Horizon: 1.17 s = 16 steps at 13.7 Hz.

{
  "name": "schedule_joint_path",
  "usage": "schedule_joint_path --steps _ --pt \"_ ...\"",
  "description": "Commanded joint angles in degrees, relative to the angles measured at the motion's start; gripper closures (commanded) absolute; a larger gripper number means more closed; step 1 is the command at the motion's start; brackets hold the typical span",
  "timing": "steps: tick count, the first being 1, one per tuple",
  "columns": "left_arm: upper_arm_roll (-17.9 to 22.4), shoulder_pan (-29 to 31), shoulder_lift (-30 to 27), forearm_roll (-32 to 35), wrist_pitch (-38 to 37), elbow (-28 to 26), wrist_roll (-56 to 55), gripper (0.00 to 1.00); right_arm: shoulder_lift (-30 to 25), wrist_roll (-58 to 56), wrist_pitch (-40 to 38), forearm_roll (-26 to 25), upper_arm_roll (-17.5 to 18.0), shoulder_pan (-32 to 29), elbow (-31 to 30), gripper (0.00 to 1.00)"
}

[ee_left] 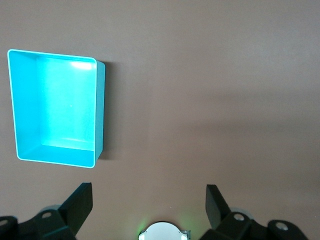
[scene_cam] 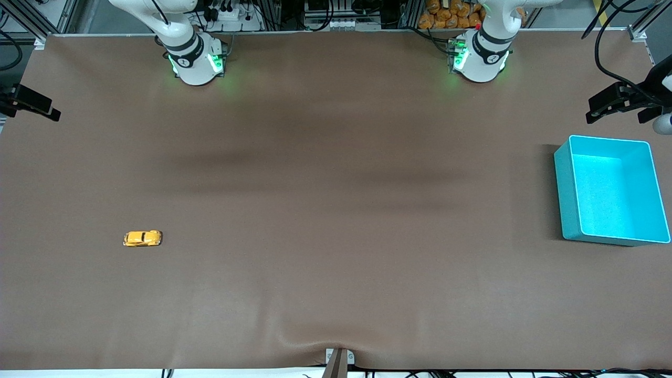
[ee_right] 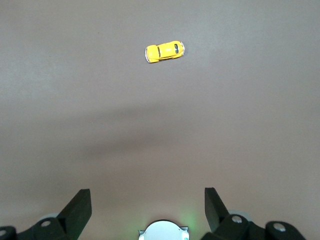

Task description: Wind and store yellow beetle car

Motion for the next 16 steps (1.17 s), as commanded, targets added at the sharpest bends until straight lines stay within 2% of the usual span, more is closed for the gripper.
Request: schedule_joint_path --steps 1,5,7,12,16 --pt "-0.07 -0.31 -0.75 1.22 -0.2 -0.11 0.9 0.0 0.14 0.35 -0.02 -0.89 -0.24 0.55 0.21 0.0" --pt "-0.07 -0.31 -0.49 0.87 -0.2 0.06 0.2 0.0 0.58 -0.96 -0.02 -0.89 -0.24 0.46 0.3 0.0" --pt "-0.07 -0.31 -0.49 0.78 -0.2 0.06 0.37 0.0 2.07 -8.06 0.07 -1.94 -0.33 0.37 0.3 0.0" --pt "-0.25 -0.83 -0.4 1.22 -0.46 -0.02 0.37 0.0 9.18 -18.7 3.84 -3.7 -0.33 0.72 0.47 0.0" --pt "-0.33 -0.93 -0.14 1.48 -0.37 -0.55 -0.33 0.0 14.89 -34.51 9.46 -3.79 -0.33 0.11 0.21 0.0"
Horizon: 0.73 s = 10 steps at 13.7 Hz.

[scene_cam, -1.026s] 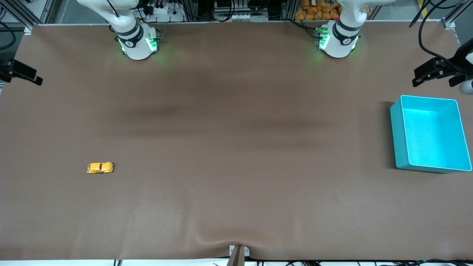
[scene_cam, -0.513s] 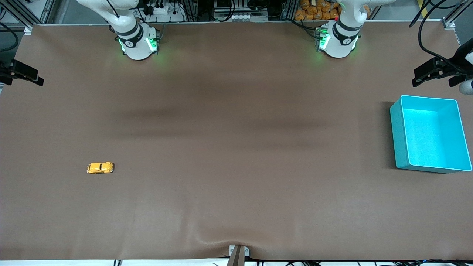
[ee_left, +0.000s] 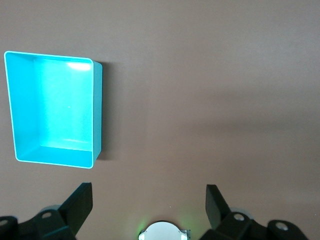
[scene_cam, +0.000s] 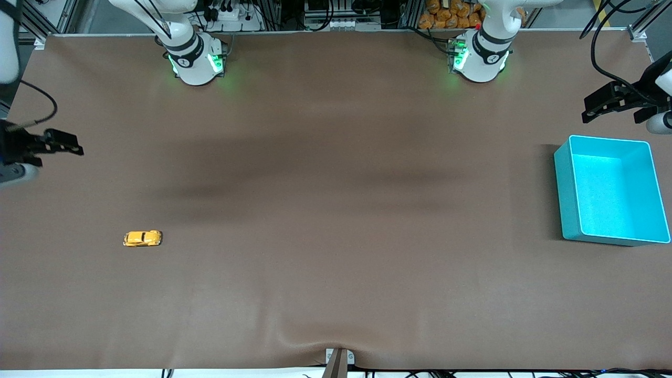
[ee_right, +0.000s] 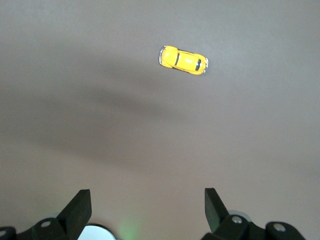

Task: Wind and store yellow beetle car
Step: 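Reach the right gripper down over the yellow toy car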

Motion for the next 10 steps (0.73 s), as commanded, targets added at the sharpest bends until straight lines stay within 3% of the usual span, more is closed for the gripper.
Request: schedule_joint_path --steps 1,5,10 --pt "-0.18 -0.34 -0.17 1.05 -0.29 -0.41 0.22 0.0 3.57 -9.71 2.94 -1.16 -0.23 -0.08 0.35 0.0" --pt "-0.01 -0.25 -0.17 0.95 -0.29 -0.49 -0.04 0.0 6.56 -23.5 14.97 -1.16 -0.23 -0.08 -5.89 0.0" --pt "0.08 -0.34 -0.17 1.04 -0.38 -0.58 -1.36 0.0 16.22 -40.83 24.2 -1.16 -0.23 -0.17 -5.9 0.0"
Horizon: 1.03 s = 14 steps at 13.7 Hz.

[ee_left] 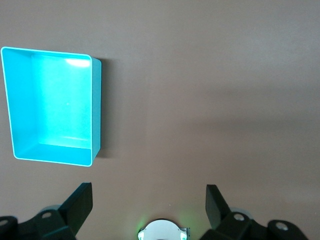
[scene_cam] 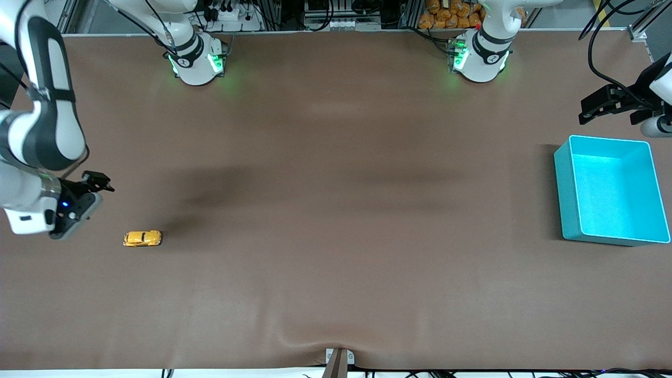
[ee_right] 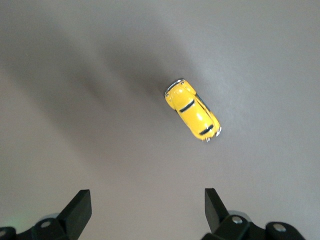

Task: Wind and store yellow beetle car
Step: 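Reach the right gripper down over the yellow toy car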

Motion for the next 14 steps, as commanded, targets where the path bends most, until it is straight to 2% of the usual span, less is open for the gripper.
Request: schedule_joint_path --steps 1,5,10,14 --pt "0.01 -0.25 -0.26 1.04 -0.38 0.12 -0.83 0.0 5.65 -8.58 4.87 -0.96 0.15 -0.14 0.7 0.0" --pt "-0.08 -0.25 -0.26 1.04 -0.38 0.12 -0.83 0.0 11.11 -18.44 12.7 -0.35 0.24 -0.49 0.52 0.0" --pt "-0.08 -0.17 -0.34 1.04 -0.29 0.3 -0.92 0.0 13.83 -20.91 18.32 -0.35 0.24 -0.14 0.61 0.0" --pt "0.01 -0.08 -0.61 1.04 -0.38 0.13 0.04 0.0 15.07 -21.96 19.73 -0.35 0.24 -0.14 0.61 0.0"
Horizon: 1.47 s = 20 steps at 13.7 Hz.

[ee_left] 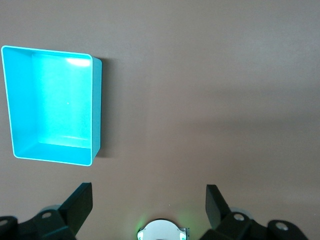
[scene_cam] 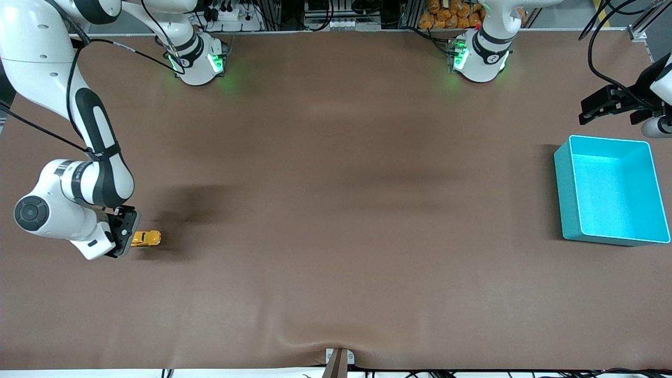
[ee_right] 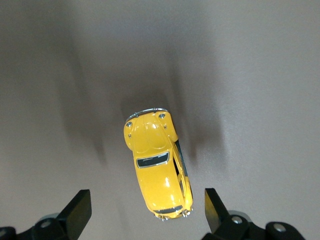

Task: Wind and store yellow beetle car
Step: 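Reach the right gripper down over the yellow toy car, then close the right gripper on the yellow car and lift it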

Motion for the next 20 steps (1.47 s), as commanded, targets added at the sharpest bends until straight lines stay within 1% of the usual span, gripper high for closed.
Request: schedule_joint_path --steps 1,7,10,11,12,13,14,20 --pt "-0.03 -0.09 -0.62 1.04 -0.38 0.11 0.33 0.0 1.49 -2.83 1.87 -0.35 0.26 -0.13 0.94 0.0" --pt "0.14 -0.09 -0.53 1.04 -0.38 0.2 0.33 0.0 2.9 -7.32 4.77 -0.17 0.26 -0.39 0.85 0.0" --pt "0.14 -0.18 -0.36 0.95 -0.29 0.38 0.33 0.0 3.42 -7.68 4.87 -0.09 0.43 -0.57 0.85 0.0" --pt "0.14 -0.18 -0.36 0.95 -0.29 0.29 0.33 0.0 3.51 -7.77 4.87 -0.09 0.61 -0.66 0.85 0.28" --pt "0.14 -0.18 -0.36 1.04 -0.29 0.29 0.33 0.0 3.69 -7.77 5.04 -0.09 0.69 -0.66 0.85 0.58" --pt "0.14 -0.18 -0.36 1.04 -0.29 0.29 0.25 0.0 3.78 -8.29 5.22 -0.09 0.7 -0.66 0.85 0.82" --pt "0.14 -0.09 -0.27 1.04 -0.29 0.29 0.33 0.0 3.87 -8.73 5.57 -0.09 0.7 -0.66 0.85 1.0" --pt "0.14 0.08 -0.36 1.13 -0.38 0.29 0.24 0.0 3.87 -10.4 5.66 -0.09 0.7 -1.62 0.85 1.0"
